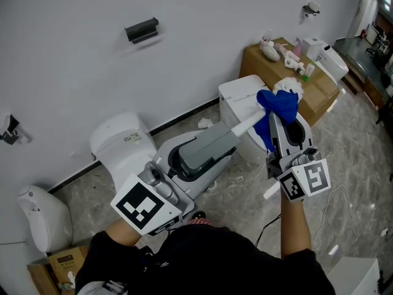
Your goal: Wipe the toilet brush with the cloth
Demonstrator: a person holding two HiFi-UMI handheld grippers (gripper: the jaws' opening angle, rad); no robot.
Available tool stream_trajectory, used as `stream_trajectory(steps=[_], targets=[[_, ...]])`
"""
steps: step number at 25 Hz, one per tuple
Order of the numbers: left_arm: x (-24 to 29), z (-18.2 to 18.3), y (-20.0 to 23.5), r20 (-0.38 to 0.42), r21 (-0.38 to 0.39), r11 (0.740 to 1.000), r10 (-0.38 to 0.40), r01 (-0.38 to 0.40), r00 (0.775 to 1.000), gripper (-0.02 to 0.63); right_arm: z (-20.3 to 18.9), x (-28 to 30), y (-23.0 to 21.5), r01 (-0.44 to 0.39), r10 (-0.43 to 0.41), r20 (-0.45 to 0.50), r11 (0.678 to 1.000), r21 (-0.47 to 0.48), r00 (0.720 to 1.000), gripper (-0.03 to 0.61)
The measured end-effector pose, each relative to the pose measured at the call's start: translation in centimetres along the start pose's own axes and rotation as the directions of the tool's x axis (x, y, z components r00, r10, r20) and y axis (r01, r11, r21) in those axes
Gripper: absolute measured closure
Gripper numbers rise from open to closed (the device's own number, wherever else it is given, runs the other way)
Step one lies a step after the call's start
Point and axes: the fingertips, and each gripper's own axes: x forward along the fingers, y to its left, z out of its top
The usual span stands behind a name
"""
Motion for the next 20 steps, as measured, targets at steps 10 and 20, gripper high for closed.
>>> stream_trajectory(steps=[10,20], targets=[[-0.1,-0.1,-0.2,-0.004,0.009,1.000,-0.004,0.004,1.000,0.433,-0.5,-0.2,-1.2,0.024,-0.024,-0.012,1.000,0.000,1.000,0.502],[-0.2,-0.2,-0.2,-0.010,0.007,1.000,0.002,-0.002,1.000,0.433,-1.1,-0.1,-2.2,0.044,-0.044,-0.026,0.999,0.000,0.999,0.502]])
